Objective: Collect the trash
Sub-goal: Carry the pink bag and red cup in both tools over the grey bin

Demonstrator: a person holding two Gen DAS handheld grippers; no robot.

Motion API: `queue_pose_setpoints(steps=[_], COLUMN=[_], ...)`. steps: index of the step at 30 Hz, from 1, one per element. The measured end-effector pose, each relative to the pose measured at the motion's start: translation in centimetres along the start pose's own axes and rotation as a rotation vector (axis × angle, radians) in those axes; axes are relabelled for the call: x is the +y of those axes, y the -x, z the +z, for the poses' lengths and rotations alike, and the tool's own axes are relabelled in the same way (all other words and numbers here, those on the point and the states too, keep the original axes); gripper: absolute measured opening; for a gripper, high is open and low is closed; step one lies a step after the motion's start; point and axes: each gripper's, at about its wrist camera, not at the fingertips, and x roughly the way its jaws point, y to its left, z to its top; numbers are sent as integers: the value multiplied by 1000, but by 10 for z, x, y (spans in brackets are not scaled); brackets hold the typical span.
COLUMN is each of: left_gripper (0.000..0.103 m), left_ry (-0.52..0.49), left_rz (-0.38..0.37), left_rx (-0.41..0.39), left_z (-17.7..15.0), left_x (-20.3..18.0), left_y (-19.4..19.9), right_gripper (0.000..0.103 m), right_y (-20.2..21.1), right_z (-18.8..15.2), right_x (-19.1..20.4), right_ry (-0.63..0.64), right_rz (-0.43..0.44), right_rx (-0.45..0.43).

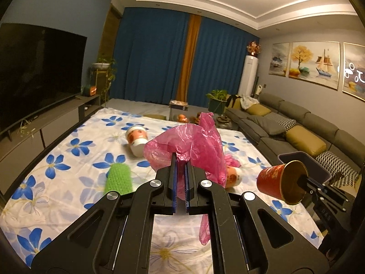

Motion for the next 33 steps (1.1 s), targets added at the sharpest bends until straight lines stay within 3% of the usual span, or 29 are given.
queue_pose_setpoints(steps=[11, 18, 33], left_gripper=[4, 4, 4], left_ry=[-62, -109, -215], left_rz=[-65, -139, -326], left_rx=[-9, -12, -35], left_z=[6, 11, 18], left_x=[-46, -88, -218], left_y=[-11, -27, -75], right_gripper=[4, 4, 4], right_y=[18, 26, 38], right_z=[11, 19, 33], right_x=[-37, -77, -193], right_ry=[-41, -81, -204], right_rz=[-64, -148, -368], right_rx=[-44, -73, -122])
